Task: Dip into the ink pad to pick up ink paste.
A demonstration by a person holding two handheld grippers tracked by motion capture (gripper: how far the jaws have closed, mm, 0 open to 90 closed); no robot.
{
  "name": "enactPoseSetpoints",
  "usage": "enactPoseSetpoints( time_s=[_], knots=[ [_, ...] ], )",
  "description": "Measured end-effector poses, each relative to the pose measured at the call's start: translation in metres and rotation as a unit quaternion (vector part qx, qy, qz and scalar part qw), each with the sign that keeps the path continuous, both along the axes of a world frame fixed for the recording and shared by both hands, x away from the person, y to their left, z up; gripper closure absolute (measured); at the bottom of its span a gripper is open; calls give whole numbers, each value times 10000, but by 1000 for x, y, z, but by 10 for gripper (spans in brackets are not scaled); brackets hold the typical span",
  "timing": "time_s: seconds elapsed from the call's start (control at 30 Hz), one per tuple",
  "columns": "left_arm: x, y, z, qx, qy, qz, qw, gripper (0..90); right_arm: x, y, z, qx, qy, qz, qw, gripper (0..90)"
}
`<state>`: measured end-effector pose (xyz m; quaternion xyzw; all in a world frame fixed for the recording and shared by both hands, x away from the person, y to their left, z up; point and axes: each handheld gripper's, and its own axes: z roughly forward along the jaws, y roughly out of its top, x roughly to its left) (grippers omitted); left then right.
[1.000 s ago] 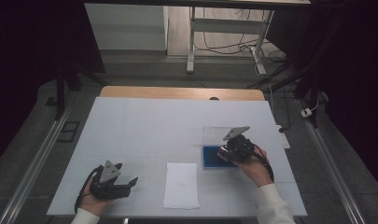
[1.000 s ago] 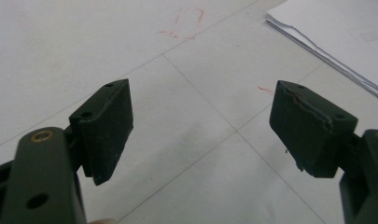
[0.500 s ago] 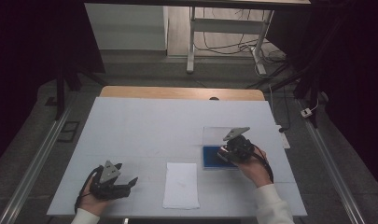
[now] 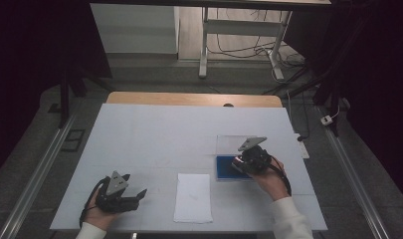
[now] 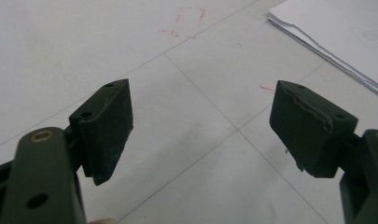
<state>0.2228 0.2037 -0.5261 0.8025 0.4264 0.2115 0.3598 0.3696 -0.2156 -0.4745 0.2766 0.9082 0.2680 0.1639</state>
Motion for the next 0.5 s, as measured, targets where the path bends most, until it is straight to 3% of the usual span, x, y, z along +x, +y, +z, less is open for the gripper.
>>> enactPoseSetpoints(
  time_s=[0.1, 0.2, 0.33, 0.5],
  knots=[
    [0, 0, 0, -6, -14, -3, 10000, 218, 1, -3, 1, 41, -9, 140, 9999, 706],
    [0, 1, 0, -27, -13, 0, 10000, 218, 2, -9, 5, 286, 38, 214, 9994, 705],
    [0, 1, 0, -29, -9, -7, 10000, 218, 0, -13, 18, 855, -98, 233, 9960, 705],
    [0, 2, 1, -28, -19, 0, 10000, 218, -8, -10, 32, 879, -256, 307, 9953, 704]
  ],
)
